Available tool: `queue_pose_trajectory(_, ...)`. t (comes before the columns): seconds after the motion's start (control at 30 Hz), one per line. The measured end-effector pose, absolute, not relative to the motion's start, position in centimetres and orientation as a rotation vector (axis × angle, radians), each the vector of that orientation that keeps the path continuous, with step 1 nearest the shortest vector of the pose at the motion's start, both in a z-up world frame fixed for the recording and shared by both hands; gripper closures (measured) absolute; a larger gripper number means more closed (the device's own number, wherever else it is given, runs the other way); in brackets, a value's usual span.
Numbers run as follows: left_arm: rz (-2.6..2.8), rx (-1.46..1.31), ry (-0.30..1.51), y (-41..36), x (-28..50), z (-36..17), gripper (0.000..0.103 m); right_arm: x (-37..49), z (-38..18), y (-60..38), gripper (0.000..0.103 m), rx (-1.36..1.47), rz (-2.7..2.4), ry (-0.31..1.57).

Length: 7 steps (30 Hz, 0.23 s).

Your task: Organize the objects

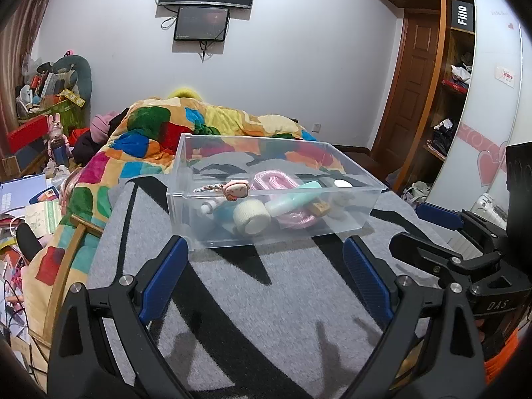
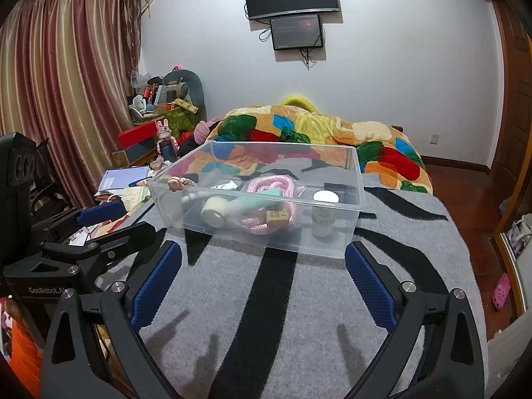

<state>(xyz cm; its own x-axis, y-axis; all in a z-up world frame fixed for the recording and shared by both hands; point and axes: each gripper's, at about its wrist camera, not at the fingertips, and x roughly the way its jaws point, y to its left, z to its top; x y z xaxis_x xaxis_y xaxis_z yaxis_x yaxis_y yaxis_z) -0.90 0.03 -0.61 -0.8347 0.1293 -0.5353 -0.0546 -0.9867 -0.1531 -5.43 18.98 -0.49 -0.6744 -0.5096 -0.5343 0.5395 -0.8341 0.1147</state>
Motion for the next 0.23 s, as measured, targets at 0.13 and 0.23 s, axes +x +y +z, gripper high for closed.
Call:
queue_pose_trajectory(0.13,2.912,-0.852,-0.186,0.27,-0.72,-0.53,0.008,-5.46,-0.62,19.17,0.005,0.764,-2.445,0.068)
queue_pose_trajectory(0.23,2.915,-0.844,-0.182,0.32,-0.62,-0.37,0.006,-5.51,-0.65,19.31,0.004,0.766,-2.447,0.064)
